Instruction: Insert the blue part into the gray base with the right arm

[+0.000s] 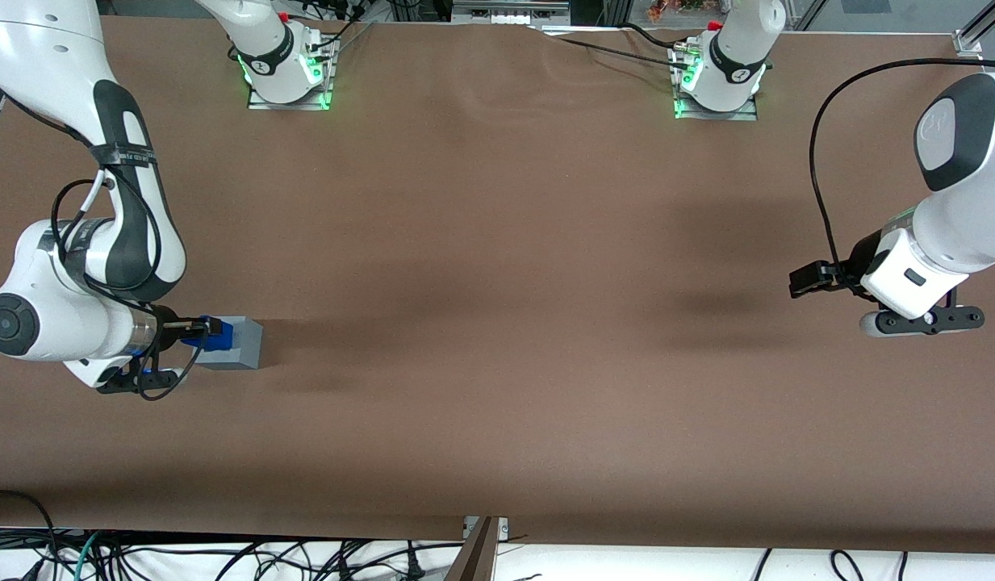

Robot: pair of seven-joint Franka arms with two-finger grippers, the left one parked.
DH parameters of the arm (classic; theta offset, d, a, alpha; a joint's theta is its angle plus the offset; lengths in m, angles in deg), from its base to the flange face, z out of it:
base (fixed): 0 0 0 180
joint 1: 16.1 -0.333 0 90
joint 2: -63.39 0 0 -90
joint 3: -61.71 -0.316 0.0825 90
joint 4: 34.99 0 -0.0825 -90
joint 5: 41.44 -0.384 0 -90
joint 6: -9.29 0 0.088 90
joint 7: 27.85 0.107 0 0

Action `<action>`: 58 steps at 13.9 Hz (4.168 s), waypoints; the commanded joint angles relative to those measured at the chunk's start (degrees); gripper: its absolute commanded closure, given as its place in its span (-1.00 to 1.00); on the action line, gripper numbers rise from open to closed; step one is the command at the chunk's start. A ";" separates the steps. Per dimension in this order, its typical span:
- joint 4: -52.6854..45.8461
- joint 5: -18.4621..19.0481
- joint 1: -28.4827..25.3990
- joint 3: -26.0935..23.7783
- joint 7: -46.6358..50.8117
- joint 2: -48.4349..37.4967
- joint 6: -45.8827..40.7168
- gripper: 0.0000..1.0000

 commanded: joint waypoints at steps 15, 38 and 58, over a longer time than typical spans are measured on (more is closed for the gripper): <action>-0.81 1.92 0.37 -0.52 -0.16 1.01 0.40 1.00; -0.46 2.62 0.46 -0.52 0.28 1.89 3.56 1.00; -0.81 2.62 -0.16 -1.14 1.16 -16.18 -17.23 -0.99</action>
